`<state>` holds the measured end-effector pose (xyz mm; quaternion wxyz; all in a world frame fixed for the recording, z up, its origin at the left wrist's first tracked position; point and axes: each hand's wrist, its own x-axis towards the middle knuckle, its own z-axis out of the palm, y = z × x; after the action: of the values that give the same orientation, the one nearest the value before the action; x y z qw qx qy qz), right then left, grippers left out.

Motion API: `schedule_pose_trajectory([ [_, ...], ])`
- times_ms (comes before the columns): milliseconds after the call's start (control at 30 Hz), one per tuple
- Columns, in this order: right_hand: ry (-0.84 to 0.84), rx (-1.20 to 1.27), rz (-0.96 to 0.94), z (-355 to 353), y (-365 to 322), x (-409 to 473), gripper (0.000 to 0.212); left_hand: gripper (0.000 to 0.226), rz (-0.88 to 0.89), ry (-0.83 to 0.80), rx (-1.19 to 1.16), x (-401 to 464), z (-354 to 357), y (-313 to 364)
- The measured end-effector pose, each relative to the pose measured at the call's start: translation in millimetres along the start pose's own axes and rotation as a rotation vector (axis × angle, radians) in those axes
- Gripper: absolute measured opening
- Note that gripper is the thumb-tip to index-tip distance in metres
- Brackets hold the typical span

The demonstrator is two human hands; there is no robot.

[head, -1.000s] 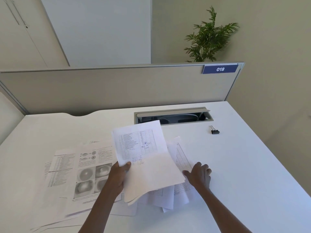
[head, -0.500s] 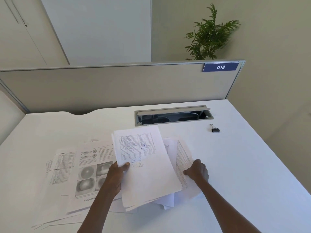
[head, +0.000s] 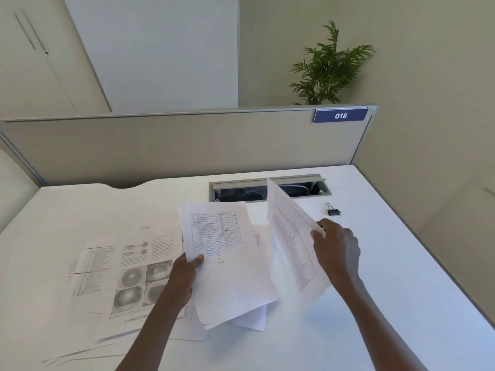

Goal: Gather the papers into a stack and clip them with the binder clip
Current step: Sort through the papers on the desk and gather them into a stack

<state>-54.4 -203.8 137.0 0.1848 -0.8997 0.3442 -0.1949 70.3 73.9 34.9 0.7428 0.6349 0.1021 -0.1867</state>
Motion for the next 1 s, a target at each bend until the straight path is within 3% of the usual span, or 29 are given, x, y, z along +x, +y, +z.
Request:
schedule_pose_trajectory([
  [200,0.116,0.227,-0.117,-51.5,-13.4,2.3,0.006,0.026,-0.034,0.02,-0.013,-4.0,21.8,-4.4],
  [500,-0.237,0.729,0.203,-28.1,8.8,13.6,0.015,0.03,-0.044,-0.116,-0.091,-27.2,60.7,3.1],
  [633,-0.338,0.756,0.227,1.4,20.5,10.8,0.023,0.031,-0.046,-0.173,-0.106,-36.3,71.1,13.4],
  [867,-0.315,0.592,0.122,20.3,29.9,4.0,0.036,0.04,-0.063,-0.23,-0.198,-48.3,78.1,12.7],
  [1000,-0.481,0.744,0.203,23.1,30.5,5.4,0.044,0.031,-0.096,-0.179,-0.233,-49.4,74.5,8.8],
])
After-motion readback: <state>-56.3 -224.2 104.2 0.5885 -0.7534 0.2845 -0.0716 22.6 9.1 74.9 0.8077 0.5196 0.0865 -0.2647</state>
